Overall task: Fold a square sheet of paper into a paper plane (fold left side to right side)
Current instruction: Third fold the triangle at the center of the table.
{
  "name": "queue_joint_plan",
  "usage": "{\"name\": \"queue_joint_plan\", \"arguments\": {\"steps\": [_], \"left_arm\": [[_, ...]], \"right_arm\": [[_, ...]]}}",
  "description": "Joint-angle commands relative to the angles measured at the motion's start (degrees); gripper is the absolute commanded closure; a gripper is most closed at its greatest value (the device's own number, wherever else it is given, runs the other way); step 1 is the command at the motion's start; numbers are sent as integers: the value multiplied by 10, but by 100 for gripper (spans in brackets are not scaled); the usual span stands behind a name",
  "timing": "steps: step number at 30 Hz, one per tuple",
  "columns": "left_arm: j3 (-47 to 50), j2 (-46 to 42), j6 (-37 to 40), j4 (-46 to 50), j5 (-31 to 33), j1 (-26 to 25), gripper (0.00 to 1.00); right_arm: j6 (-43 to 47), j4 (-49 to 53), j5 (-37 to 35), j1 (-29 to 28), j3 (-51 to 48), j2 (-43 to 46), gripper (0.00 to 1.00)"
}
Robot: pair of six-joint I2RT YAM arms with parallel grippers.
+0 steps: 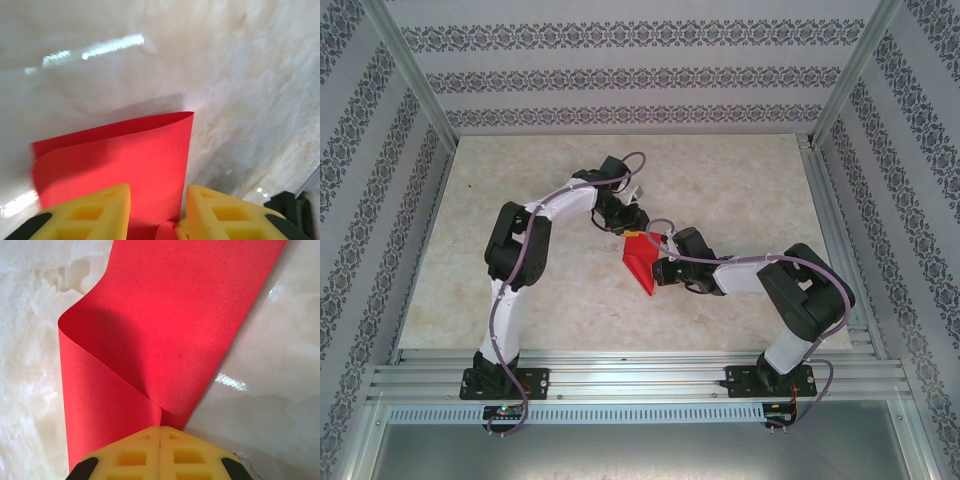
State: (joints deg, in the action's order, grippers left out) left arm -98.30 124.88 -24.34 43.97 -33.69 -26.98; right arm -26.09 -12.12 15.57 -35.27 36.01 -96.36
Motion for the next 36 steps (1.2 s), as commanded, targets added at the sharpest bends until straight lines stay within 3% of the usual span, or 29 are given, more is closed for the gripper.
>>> {"name": "queue_joint_plan", "arguments": {"steps": [1,7,11,17,36], "left_arm": [[43,-79,8,-5,13,17,67],[206,-157,-63,-141,-55,11,87],[254,-174,-106,-207,-87,-15,89],[246,-161,-117,-205,-62,-48,89],[271,-110,-91,-167,1,-58,88]], "right_arm": [[-2,37,-21,-9,-15,-27,100],[3,42,-18,-11,-8,-32,100],[5,45,-18,-14,-3,-35,100],[9,52,-20,-16,0,-38,100],[17,71,-23,-16,13,-43,100]]}}
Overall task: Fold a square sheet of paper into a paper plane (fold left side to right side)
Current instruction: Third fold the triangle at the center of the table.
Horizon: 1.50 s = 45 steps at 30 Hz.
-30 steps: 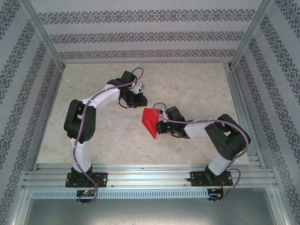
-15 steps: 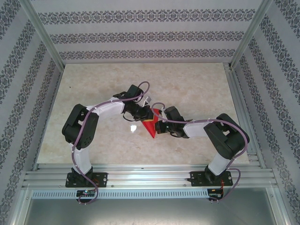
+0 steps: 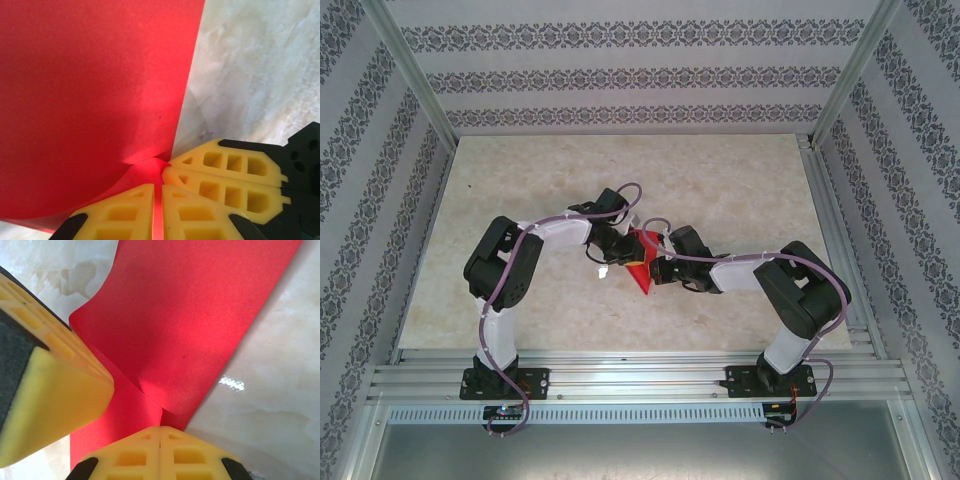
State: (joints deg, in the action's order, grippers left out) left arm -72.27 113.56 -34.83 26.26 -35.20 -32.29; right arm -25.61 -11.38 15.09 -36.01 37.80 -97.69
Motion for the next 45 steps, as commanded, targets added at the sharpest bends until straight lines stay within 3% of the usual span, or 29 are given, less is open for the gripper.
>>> {"name": "queue_joint_plan", "arguments": {"steps": [1,15,20,25,27,30,39,45], "left_arm": [[15,3,15,9,18,-4,88],[44,18,14,-8,27,-6,88],[48,30,21,2,48,-9,88],[50,39,22,1,54,-13,88],[49,40,22,1,57,-15,88],[49,42,21,0,59,-16,88],[44,44,22,5,67,-18,89],[39,46,23,9,70,-20,89]], "right_arm": [[13,65,-20,-9,-4,-30,100],[15,68,-16,-8,0,-29,100],[2,78,9,2,13,14,100],[5,140,9,8,28,92,87],[0,150,18,6,25,107,88],[-19,137,31,-6,8,117,97],[-63,62,48,-62,14,69,100],[-38,82,38,-70,39,17,100]]}}
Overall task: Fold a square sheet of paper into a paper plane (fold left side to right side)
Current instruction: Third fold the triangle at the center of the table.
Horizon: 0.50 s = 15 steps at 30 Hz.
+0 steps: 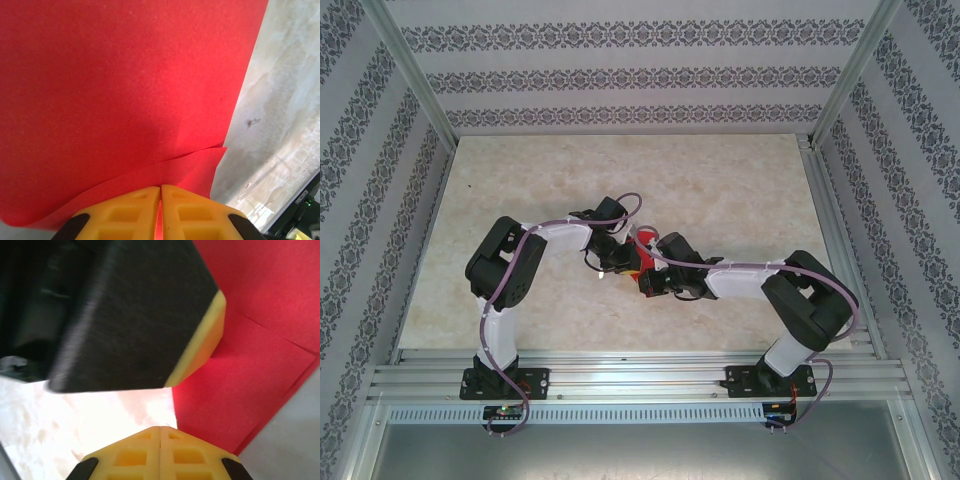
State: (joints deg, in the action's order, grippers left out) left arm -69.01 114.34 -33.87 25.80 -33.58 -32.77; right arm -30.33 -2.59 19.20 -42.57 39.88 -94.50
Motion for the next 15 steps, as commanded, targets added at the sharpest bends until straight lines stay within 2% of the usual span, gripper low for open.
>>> {"name": "queue_joint_plan", "arguments": {"steps": [1,15], "left_arm": [[6,39,13,14,53,-14,89],[-6,48,22,28,62,-15,89]], "right_arm": [[12,-2,-5,-4,16,-17,100],[13,21,-13,-8,-48,-5,100]]}}
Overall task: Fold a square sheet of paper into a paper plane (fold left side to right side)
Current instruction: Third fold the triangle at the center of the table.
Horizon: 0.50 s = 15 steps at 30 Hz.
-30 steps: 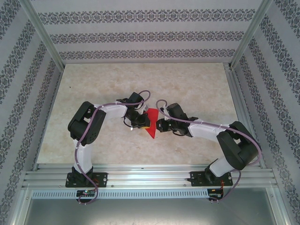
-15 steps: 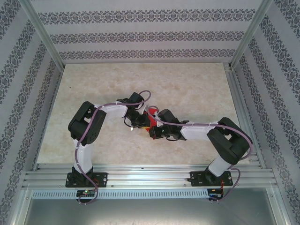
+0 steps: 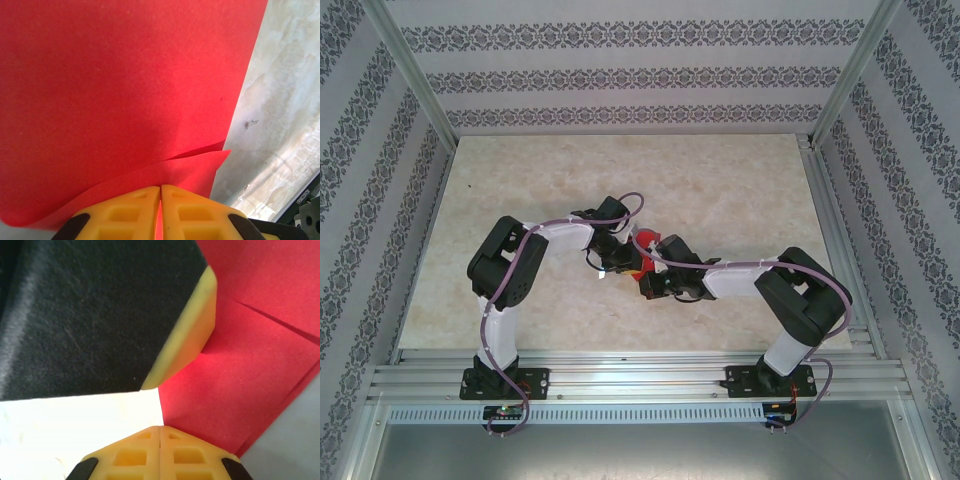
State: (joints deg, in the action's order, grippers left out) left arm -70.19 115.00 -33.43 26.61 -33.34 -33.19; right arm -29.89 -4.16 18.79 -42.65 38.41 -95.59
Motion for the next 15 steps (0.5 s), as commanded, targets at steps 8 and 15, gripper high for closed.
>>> {"name": "queue_joint_plan", "arguments": {"steps": [8,15], "left_arm": [[-3,47,21,28,63,-11,89],[-8,49,21,34,70,-11,89]], "right_arm": [[-4,27,-9,-8,-85,28,100],[-15,49,-13,-21,-112,69,100]]}}
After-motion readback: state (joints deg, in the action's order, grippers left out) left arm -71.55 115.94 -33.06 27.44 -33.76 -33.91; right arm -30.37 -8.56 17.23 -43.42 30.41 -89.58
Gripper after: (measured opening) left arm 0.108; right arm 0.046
